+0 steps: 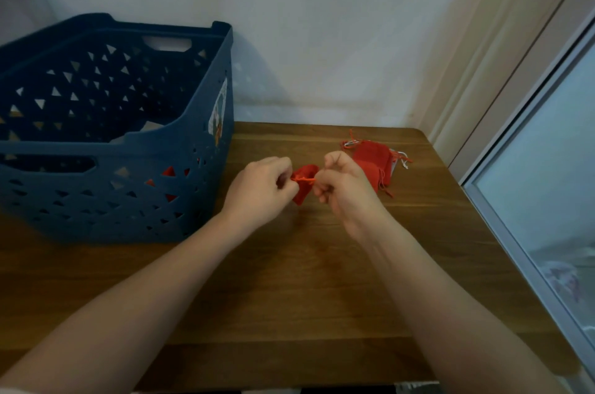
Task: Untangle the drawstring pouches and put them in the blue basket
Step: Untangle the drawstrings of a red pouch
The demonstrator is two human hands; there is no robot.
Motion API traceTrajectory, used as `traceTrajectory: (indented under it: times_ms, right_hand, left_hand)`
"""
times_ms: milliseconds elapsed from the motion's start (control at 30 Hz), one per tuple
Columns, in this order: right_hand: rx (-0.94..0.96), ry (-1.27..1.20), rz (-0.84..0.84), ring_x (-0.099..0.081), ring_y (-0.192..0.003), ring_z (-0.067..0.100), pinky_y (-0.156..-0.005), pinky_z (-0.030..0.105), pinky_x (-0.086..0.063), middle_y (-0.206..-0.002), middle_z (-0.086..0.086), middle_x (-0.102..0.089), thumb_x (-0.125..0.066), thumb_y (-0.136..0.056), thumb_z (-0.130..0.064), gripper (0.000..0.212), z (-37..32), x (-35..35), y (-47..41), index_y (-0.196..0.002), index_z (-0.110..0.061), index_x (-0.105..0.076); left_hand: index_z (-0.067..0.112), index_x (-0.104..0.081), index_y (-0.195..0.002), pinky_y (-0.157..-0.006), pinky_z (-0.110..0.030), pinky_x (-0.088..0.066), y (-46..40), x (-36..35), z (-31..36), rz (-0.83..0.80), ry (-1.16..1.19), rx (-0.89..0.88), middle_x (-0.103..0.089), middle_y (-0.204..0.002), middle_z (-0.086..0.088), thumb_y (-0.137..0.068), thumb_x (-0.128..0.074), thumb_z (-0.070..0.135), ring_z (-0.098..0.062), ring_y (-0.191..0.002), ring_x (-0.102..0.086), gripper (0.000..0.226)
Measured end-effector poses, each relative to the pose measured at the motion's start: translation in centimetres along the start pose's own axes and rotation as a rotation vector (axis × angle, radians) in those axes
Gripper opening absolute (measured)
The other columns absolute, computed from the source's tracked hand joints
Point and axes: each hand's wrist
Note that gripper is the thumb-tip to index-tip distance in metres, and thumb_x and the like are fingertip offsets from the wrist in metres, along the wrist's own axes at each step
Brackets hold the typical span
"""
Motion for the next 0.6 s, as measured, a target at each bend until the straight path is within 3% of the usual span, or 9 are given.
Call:
traceTrajectory:
  times_ms: [133,233,333,500,600]
  right_hand:
    - [0.007,-0.049,-0.002,-0.044,-0.051,0.014,-0.048,0.023,-0.036,-0.05,-0.004,-0.046,-0.039,-0.08,0.014,0.031,0.4,0.4,0.3,-0.078,-0.017,-0.047]
    - [0.04,0.079,-0.011,-0.048,-0.053,0.01,-0.048,0.02,-0.039,-0.058,-0.003,-0.05,-0.044,-0.086,0.009,0.035,0.7,0.4,0.8,-0.102,-0.02,-0.057]
    - [0.088,0.168,-0.054,-0.052,-0.054,0.005,-0.051,0.019,-0.042,-0.066,-0.006,-0.057,-0.051,-0.091,0.0,0.037,0.5,0.2,0.4,-0.117,-0.025,-0.058]
    - [0.147,0.131,-0.119,-0.054,-0.056,0.009,-0.056,0.02,-0.046,-0.061,-0.003,-0.056,-0.05,-0.094,-0.004,0.021,-0.6,-0.7,-0.1,-0.104,-0.018,-0.062]
    - [0.179,0.101,-0.123,-0.054,-0.053,0.01,-0.053,0.02,-0.045,-0.059,-0.002,-0.056,-0.049,-0.095,-0.006,0.015,-1.6,-1.5,-0.3,-0.094,-0.016,-0.06]
  left_hand:
    - [0.022,-0.052,-0.073,-0.054,-0.018,-0.03,-0.4,0.4,0.5,-0.031,0.12,0.054,-0.05,-0.071,0.007,-0.09,-0.055,0.021,-0.009,-0.064,-0.047,0.017]
    - [0.017,-0.057,-0.082,-0.057,-0.017,-0.038,-1.0,1.5,0.9,-0.057,0.312,0.138,-0.057,-0.078,0.005,-0.093,-0.053,0.021,-0.007,-0.07,-0.053,0.013]
    - [0.016,-0.055,-0.08,-0.073,-0.035,-0.055,-1.5,2.2,1.1,0.015,0.465,0.148,-0.062,-0.084,-0.004,-0.094,-0.052,0.024,-0.02,-0.081,-0.061,0.016]
    - [0.02,-0.052,-0.076,-0.074,-0.039,-0.051,-1.9,3.0,1.4,0.108,0.551,0.142,-0.059,-0.08,-0.003,-0.092,-0.054,0.024,-0.018,-0.076,-0.056,0.017]
    - [0.022,-0.055,-0.083,-0.076,-0.031,-0.048,-1.6,4.0,1.7,0.169,0.657,0.105,-0.061,-0.085,0.0,-0.092,-0.055,0.021,-0.012,-0.08,-0.057,0.009]
Point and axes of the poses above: each hand's wrist, its own y-axis away from the middle knuckle, its own x-axis out of the back of the hand, z = x × y
